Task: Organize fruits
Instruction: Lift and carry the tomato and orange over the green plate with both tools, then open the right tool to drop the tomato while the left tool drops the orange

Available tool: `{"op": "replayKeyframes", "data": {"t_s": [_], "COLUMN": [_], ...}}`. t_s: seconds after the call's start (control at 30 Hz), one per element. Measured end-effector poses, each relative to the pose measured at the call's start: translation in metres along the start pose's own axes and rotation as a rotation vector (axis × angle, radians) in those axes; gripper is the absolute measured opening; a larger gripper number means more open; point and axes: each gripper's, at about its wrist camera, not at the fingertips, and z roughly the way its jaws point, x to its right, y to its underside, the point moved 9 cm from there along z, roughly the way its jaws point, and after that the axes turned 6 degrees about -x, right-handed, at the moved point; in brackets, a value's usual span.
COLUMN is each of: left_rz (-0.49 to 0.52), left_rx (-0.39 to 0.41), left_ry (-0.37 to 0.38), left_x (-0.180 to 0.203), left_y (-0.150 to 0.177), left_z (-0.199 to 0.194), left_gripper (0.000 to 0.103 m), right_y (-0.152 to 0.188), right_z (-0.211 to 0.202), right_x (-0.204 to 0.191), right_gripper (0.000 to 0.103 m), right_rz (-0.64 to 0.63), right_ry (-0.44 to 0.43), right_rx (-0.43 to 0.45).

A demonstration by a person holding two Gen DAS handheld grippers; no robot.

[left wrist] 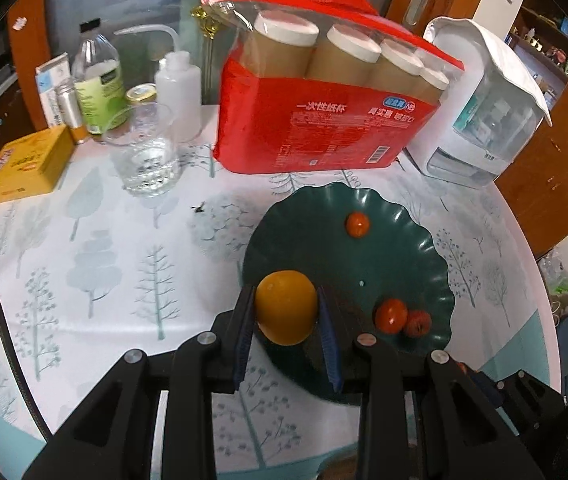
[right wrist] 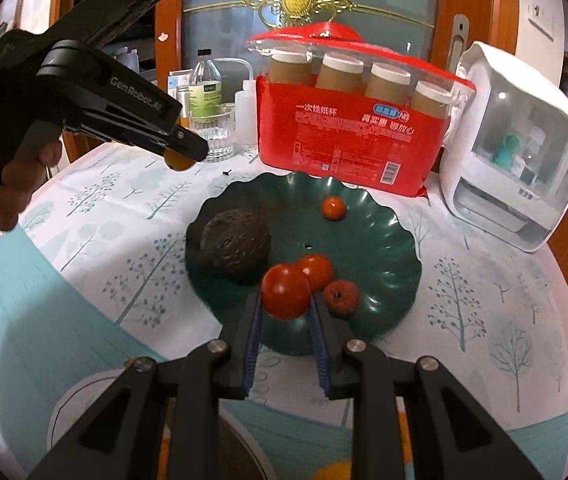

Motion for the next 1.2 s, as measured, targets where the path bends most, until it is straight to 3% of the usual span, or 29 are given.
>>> {"op": "replayKeyframes", "data": {"t_s": [0.37,0.57,0.63,0.7,0.8,0.9,1.2], "left_rz": [-0.056,-0.082,-0.092,-0.094,-0.102,-0.116,-0.127], "left_rx": [-0.047,-0.061,-0.067,-0.065,-0.062,-0.057,-0.030], "left_ry": [0.119,0.138,0.136,0.136,0.118,0.092,0.032], "left_x": [-0.001,0.000,-0.002,-0.003,-0.005,-0.008,-0.008], "left_y": [0.000,0.003,0.003,0.003,0.003,0.003,0.018], "left_z": [0.055,0.071,0.072,0.071,0.066,0.057,0.004], "left_gripper": [0.029,0.029,0.034,0.038,0.057,0.064,0.067], "right_y": [0.004,0.009,0.011,0.012,0.012,0.011,0.007], "right_z": [0.042,0.056,0.059,0.061,0.061,0.056,0.016], "right_x": [0.003,0.001,0.001,0.001,0.003,0.006,0.015], "right_gripper": [0.024,0.024,0.024,0.025,0.026,0.035,0.041], "right_rz": [0.040,0.024,0.031,0.037,0.050,0.073,0.108], "right_ry": [-0.026,-0.023,-0.024,-0.024,-0.021,-0.023,0.002], "right_rx": [-0.076,-0.110,-0.119,-0.126,-0.134,-0.132,-0.083]}}
